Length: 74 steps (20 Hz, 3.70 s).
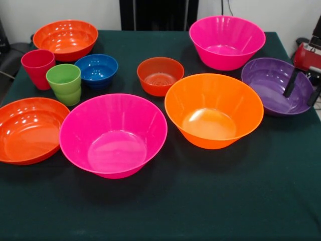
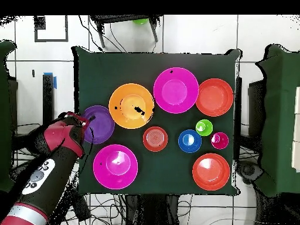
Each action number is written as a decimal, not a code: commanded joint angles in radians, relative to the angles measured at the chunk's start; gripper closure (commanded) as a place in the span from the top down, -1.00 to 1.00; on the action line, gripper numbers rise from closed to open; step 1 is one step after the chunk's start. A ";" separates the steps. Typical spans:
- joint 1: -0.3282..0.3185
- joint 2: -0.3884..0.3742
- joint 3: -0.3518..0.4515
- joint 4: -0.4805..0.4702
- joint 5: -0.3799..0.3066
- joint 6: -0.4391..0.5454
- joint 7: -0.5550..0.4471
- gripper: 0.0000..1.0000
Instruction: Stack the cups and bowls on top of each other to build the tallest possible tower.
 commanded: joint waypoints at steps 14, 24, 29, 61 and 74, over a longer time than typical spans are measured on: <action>-0.009 -0.023 0.078 0.012 0.000 0.038 0.149 1.00; 0.014 -0.027 0.043 -0.012 0.004 0.101 0.163 1.00; 0.020 -0.006 0.037 -0.024 0.014 0.091 0.176 1.00; 0.043 0.092 -0.001 -0.064 0.084 0.043 0.190 1.00; 0.032 0.009 0.014 -0.026 0.061 0.086 0.151 1.00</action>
